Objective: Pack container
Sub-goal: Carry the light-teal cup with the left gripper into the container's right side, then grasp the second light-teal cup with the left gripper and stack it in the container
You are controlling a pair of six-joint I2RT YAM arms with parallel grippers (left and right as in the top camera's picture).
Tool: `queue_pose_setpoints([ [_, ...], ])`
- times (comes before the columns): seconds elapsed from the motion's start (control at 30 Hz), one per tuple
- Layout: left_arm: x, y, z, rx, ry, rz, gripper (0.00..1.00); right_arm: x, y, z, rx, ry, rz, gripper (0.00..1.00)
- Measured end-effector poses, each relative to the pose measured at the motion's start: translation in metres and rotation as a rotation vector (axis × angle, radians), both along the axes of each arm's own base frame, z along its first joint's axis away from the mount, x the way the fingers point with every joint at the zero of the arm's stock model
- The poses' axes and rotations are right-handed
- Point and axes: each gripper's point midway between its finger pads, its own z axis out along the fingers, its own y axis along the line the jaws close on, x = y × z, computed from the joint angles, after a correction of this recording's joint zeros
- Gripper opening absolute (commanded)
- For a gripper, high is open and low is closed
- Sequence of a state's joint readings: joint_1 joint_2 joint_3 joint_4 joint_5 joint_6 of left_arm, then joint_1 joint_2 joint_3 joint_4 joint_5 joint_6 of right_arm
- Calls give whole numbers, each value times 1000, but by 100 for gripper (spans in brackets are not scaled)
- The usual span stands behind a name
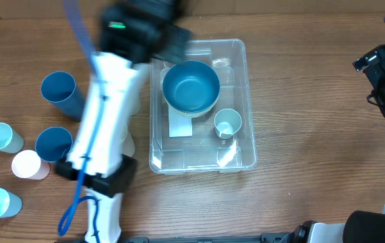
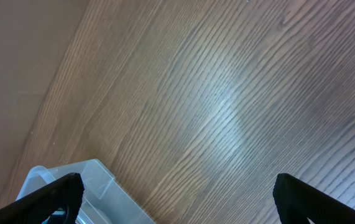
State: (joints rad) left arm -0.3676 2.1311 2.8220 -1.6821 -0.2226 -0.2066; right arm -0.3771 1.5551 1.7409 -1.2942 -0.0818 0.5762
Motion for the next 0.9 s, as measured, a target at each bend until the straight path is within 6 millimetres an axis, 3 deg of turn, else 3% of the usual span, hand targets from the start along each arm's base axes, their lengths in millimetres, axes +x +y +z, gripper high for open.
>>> queue_pose_setpoints([
  [0.1, 11, 142, 9, -62, -24, 366, 76, 0, 0, 0, 0, 0, 0, 100],
  [0.13, 6, 193, 4, -101, -7, 487, 77, 0, 0, 0, 0, 0, 0, 100],
  [0.2, -13, 267, -13, -146, 41, 679, 78, 0, 0, 0, 0, 0, 0, 100],
  [0.27, -49, 332, -49, -207, 154, 883, 81, 0, 0, 0, 0, 0, 0, 100],
  [0.33, -75, 370, -77, -244, 228, 998, 81, 0, 0, 0, 0, 0, 0, 100],
  [0.47, -119, 415, -157, -344, 386, 1140, 78, 0, 0, 0, -1, 0, 0, 100],
  [0.7, -151, 441, -253, -396, 442, 1214, 77, 0, 0, 0, 0, 0, 1, 100],
  [0.73, -151, 444, -261, -388, 430, 1219, 72, 0, 0, 0, 0, 0, 0, 100],
  [0.77, -153, 446, -270, -381, 429, 1222, 60, 0, 0, 0, 0, 0, 0, 100],
  [0.87, -152, 449, -287, -360, 407, 1215, 4, 0, 0, 0, 0, 0, 0, 100],
  [0.9, -151, 451, -288, -358, 397, 1214, 4, 0, 0, 0, 0, 0, 0, 100],
])
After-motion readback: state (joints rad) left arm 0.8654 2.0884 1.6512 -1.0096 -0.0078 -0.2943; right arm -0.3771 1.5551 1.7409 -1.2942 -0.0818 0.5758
